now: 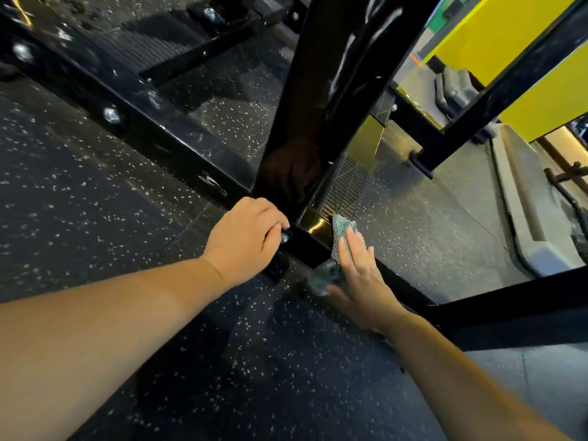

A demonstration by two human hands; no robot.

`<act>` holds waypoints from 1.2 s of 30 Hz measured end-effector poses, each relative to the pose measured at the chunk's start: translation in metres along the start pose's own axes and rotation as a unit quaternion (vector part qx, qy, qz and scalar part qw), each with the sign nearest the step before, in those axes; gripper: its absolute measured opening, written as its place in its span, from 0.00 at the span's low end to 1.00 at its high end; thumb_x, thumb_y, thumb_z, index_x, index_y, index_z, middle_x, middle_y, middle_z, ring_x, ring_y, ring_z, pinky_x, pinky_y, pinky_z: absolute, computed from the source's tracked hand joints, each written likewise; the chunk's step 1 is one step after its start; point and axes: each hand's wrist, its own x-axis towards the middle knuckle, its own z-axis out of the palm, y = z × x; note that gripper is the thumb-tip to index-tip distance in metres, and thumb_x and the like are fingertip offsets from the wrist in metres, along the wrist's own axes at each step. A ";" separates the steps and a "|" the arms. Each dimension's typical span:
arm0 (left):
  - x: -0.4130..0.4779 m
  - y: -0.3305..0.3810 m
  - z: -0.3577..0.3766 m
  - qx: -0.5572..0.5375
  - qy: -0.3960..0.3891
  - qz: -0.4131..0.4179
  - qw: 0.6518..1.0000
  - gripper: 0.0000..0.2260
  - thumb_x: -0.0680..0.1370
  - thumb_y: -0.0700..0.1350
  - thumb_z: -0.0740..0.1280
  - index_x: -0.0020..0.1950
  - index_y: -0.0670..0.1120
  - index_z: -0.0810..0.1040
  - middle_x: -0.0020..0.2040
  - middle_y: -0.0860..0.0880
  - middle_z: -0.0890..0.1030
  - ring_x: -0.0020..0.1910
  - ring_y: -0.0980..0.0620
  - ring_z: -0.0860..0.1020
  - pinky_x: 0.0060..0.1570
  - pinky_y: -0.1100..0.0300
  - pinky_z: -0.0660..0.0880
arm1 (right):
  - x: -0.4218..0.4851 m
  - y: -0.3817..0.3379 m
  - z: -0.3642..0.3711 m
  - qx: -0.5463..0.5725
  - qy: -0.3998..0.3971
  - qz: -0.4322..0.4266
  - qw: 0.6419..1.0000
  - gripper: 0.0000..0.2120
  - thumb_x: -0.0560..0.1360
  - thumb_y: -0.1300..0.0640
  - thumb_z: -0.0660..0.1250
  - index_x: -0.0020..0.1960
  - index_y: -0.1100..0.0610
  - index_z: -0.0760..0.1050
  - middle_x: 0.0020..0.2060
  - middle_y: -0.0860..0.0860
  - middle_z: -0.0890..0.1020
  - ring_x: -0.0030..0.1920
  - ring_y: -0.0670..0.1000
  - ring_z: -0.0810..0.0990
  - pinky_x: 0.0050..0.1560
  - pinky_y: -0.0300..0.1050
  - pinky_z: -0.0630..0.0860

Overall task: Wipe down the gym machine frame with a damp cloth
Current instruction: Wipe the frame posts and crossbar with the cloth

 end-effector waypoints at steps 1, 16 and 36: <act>0.000 -0.001 0.000 0.007 -0.003 0.011 1.000 0.19 0.77 0.48 0.51 0.49 0.46 0.81 0.48 0.50 0.79 0.49 0.49 0.74 0.47 0.51 0.76 | 0.006 0.003 -0.001 -0.010 0.007 0.000 1.000 0.43 0.75 0.51 0.70 0.77 0.63 0.47 0.77 0.60 0.47 0.77 0.59 0.41 0.75 0.57 0.42; 0.001 0.009 0.013 0.069 0.014 0.098 0.993 0.14 0.76 0.44 0.57 0.48 0.44 0.82 0.49 0.47 0.79 0.52 0.46 0.74 0.53 0.54 0.71 | 0.099 -0.056 0.007 -0.094 0.121 0.089 0.984 0.31 0.81 0.56 0.59 0.78 0.60 0.47 0.78 0.57 0.51 0.78 0.55 0.45 0.75 0.53 0.48; 0.016 0.019 -0.002 0.087 -0.065 -0.060 0.992 0.16 0.74 0.47 0.56 0.52 0.46 0.81 0.50 0.48 0.80 0.53 0.44 0.75 0.51 0.52 0.72 | 0.025 -0.022 -0.010 0.018 0.099 0.095 0.990 0.39 0.69 0.75 0.66 0.76 0.63 0.55 0.76 0.55 0.55 0.76 0.56 0.58 0.74 0.45 0.48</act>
